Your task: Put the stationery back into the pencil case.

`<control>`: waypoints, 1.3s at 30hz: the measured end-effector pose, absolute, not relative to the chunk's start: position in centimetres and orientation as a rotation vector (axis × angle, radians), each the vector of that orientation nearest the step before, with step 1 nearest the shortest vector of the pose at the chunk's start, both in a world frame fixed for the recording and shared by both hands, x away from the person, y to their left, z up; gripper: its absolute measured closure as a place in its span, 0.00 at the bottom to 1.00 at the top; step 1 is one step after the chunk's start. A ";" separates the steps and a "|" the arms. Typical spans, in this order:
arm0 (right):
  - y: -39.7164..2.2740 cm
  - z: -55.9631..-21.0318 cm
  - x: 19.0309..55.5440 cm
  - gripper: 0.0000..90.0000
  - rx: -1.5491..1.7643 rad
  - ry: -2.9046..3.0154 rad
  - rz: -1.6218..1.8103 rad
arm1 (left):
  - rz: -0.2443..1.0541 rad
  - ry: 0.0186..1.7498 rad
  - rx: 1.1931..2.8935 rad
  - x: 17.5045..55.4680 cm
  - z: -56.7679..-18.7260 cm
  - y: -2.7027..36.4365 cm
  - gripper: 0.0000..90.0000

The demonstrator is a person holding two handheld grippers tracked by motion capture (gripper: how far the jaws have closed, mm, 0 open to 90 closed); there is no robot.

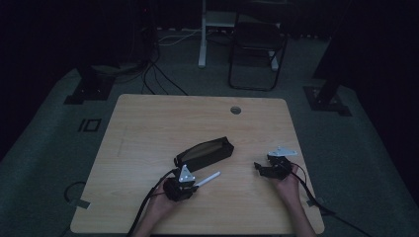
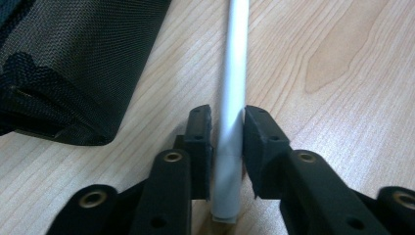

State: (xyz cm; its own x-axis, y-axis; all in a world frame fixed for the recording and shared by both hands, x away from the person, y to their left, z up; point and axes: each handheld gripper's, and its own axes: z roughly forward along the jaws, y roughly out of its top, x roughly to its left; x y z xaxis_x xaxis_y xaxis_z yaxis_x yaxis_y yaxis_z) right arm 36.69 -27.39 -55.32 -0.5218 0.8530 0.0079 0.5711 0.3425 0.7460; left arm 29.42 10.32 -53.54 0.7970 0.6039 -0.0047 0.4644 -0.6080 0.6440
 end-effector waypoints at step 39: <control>-27.4 -55.3 36.7 0.32 1.250 2.231 1.004 | 0.316 0.725 2.318 29.3 -53.4 10.4 0.87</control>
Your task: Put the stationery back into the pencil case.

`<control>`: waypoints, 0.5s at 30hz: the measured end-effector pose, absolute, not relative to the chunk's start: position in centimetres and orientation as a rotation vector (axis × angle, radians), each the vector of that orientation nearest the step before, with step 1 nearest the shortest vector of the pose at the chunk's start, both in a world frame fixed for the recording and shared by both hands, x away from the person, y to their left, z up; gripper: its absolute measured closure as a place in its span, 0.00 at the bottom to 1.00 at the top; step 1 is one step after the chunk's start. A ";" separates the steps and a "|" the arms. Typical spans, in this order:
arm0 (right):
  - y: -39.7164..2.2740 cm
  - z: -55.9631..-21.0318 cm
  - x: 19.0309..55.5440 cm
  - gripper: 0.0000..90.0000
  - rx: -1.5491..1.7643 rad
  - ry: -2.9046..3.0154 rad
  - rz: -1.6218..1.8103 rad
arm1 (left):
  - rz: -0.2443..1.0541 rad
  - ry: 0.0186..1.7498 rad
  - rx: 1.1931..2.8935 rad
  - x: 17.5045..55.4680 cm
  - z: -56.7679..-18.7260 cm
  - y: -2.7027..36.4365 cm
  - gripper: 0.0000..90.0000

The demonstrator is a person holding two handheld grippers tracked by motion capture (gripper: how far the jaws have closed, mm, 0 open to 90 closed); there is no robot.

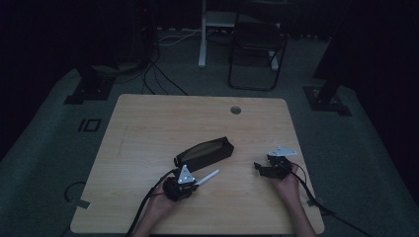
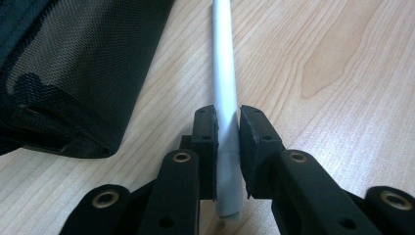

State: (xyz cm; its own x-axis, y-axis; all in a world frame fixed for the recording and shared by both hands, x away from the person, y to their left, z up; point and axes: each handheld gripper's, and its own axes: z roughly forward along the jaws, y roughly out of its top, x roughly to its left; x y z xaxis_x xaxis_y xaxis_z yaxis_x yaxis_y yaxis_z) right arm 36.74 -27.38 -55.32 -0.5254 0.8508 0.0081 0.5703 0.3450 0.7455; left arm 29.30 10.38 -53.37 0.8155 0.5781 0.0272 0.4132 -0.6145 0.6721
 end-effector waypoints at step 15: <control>-27.4 -55.3 36.7 0.32 1.250 2.231 1.004 | 0.314 0.681 2.303 28.8 -52.0 10.2 0.87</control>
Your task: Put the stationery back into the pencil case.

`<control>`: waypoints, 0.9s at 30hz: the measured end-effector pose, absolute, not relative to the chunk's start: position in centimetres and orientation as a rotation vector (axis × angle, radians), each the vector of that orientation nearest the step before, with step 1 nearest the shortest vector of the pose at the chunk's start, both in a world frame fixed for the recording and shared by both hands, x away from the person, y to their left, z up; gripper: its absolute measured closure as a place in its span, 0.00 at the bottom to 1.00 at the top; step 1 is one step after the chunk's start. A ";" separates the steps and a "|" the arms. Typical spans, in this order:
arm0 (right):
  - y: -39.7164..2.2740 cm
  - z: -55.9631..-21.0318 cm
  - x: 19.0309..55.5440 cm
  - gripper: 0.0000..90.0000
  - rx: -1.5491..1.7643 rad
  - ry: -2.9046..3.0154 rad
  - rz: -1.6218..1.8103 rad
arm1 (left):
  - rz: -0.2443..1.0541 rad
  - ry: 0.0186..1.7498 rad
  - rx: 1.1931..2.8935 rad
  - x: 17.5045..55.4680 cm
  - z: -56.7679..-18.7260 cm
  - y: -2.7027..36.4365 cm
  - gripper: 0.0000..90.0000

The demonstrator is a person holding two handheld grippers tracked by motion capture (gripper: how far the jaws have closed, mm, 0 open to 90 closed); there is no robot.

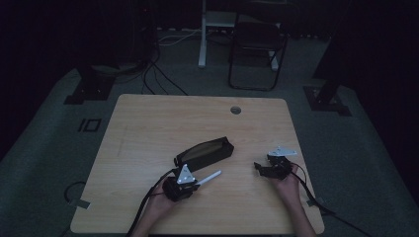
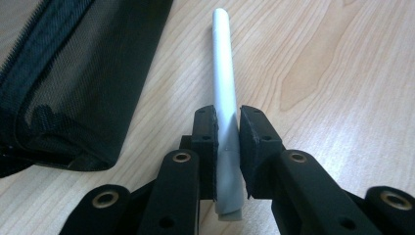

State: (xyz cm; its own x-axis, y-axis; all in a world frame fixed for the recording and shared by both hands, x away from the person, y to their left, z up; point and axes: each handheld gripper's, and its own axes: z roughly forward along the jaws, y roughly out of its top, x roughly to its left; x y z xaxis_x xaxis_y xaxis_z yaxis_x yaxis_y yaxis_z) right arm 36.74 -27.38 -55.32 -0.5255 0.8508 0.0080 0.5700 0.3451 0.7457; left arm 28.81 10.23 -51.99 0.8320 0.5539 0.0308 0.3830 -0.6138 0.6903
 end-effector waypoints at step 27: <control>-27.4 -55.3 36.8 0.31 1.248 2.234 1.006 | 0.327 0.617 2.271 27.7 -49.4 10.1 0.87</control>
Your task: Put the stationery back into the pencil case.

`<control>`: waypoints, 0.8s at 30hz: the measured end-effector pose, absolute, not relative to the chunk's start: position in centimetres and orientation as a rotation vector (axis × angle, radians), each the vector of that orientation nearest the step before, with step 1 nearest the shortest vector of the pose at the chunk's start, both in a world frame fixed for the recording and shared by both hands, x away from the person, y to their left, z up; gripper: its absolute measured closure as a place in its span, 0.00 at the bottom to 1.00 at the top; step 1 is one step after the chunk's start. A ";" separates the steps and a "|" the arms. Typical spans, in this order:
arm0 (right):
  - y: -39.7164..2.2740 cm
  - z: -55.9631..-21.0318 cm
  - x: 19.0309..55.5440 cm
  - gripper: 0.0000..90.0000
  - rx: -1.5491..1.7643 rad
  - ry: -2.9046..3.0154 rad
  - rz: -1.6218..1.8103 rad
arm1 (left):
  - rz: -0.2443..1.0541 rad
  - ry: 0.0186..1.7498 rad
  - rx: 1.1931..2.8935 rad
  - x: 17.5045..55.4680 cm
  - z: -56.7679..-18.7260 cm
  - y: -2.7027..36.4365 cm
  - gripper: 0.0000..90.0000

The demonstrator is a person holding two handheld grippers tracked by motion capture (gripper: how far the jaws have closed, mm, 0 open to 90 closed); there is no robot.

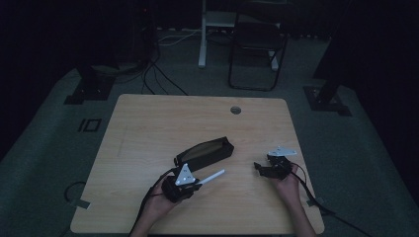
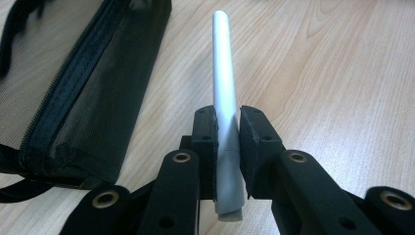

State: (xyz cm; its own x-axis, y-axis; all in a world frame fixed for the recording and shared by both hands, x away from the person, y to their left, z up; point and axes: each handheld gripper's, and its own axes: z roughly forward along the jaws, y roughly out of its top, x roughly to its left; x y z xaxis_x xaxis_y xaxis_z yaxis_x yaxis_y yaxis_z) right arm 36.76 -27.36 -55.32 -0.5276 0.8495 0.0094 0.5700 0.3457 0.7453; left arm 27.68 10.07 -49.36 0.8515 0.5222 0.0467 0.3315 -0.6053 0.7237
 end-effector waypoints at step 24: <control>-27.4 -55.3 36.8 0.31 1.248 2.234 1.006 | 0.354 0.590 2.238 27.6 -47.2 10.9 0.87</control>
State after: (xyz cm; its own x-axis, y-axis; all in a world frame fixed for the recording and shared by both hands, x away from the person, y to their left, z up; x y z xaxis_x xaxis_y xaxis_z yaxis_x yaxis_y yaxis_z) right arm 36.76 -27.37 -55.32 -0.5279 0.8492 0.0089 0.5695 0.3462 0.7456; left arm 27.61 10.93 -47.20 0.8535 0.5171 0.0641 0.3005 -0.5891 0.7501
